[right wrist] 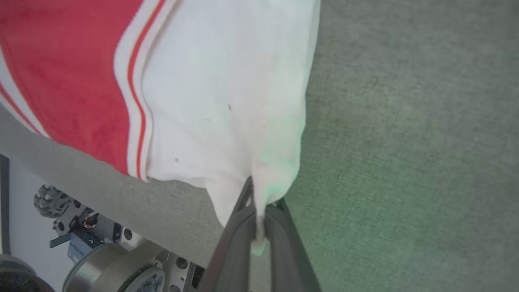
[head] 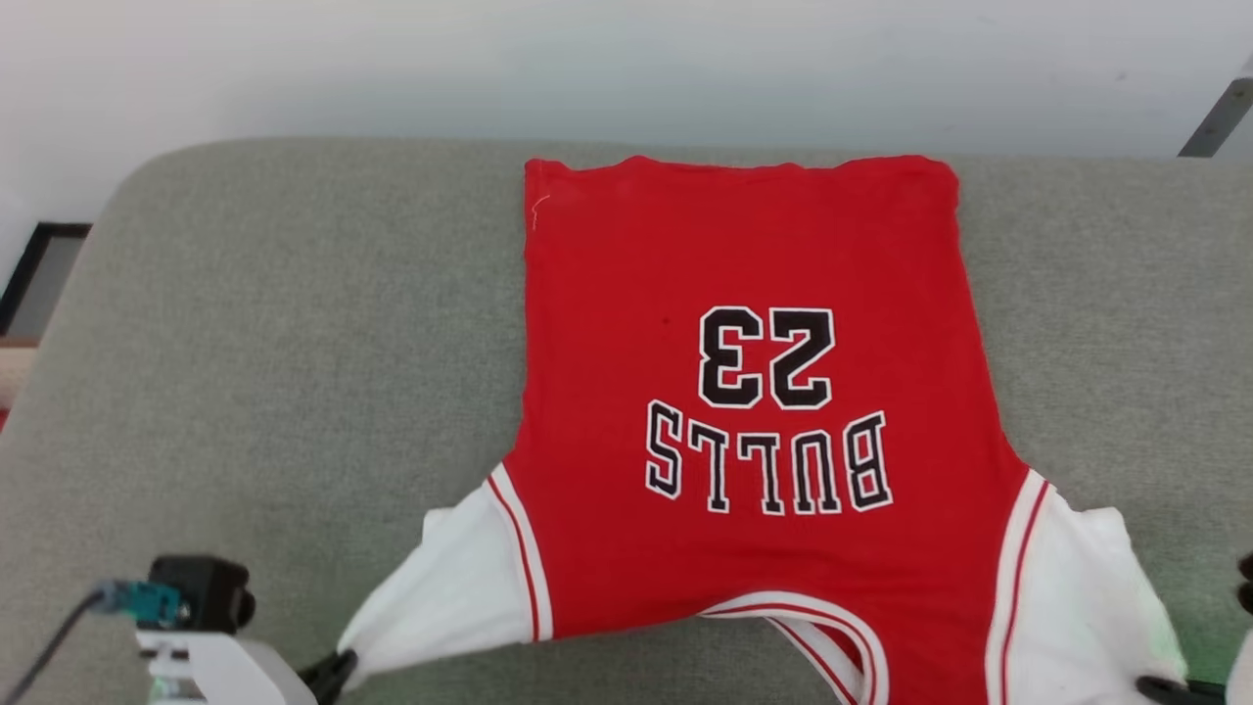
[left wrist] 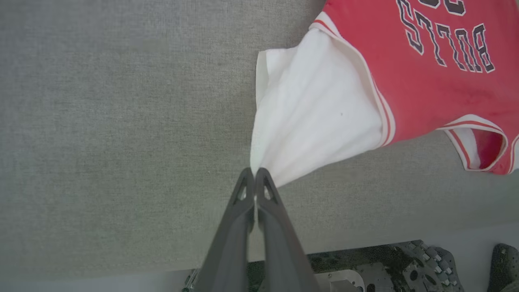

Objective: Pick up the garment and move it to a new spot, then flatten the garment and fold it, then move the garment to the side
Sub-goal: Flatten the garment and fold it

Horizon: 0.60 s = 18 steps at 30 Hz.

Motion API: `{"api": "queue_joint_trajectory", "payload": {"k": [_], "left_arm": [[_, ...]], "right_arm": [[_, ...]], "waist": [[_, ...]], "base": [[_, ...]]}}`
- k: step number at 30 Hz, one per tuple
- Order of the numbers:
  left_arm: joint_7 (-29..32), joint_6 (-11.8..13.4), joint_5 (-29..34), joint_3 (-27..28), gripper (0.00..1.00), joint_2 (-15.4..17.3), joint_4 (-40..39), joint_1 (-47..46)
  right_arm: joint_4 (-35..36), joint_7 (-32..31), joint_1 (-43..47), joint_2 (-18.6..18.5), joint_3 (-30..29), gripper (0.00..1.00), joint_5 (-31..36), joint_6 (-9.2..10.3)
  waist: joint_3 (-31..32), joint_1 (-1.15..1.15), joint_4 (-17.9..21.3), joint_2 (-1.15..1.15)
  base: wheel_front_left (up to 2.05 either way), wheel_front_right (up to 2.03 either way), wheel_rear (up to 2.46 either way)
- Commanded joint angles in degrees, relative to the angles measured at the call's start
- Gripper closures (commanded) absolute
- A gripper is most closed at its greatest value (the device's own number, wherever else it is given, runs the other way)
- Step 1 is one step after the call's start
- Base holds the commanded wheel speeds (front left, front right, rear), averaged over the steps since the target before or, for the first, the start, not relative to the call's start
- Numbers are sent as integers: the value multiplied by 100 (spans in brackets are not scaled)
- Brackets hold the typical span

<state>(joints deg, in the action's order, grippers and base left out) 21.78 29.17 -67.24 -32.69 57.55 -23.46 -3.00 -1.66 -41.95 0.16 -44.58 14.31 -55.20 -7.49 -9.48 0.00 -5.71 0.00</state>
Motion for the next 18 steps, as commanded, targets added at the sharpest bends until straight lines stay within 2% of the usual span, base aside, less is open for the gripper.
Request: {"api": "queue_joint_trajectory", "payload": {"k": [1,7,12,13,14,15,16,18], "left_arm": [[-88,52,-24,-11,100,-51,-46,148],[-331,-69,139,-167,100,-333,141,180],[-366,-203,282,-338,100,-577,387,-28],[-355,-231,299,-366,100,-613,430,-55],[-346,-252,323,-394,100,-642,470,-94],[-342,-264,335,-408,100,-667,501,-134],[-340,-280,346,-421,100,-682,522,-154],[-342,-302,366,-440,100,-716,557,-174]], "right_arm": [[62,47,184,55,-191,100,194,1],[86,194,380,418,-451,100,1062,4],[-270,390,172,805,-367,100,1977,11],[-365,433,137,888,-342,66,2121,14],[-433,455,101,964,-287,50,2233,19],[-481,447,72,1032,-243,18,2290,19],[-509,420,42,1082,-230,0,2332,19],[-504,320,2,1116,-170,0,2377,18]], "waist": [[-101,0,-55,0],[-272,0,-106,0],[-330,0,-115,0],[-333,0,-120,0],[-336,0,-122,0],[-335,0,-122,0],[-335,0,-117,0],[-343,0,-103,0]], "base": [[0,0,0],[0,0,0],[0,0,0],[0,0,0],[0,0,0],[0,0,0],[0,0,0],[0,0,0]]}}
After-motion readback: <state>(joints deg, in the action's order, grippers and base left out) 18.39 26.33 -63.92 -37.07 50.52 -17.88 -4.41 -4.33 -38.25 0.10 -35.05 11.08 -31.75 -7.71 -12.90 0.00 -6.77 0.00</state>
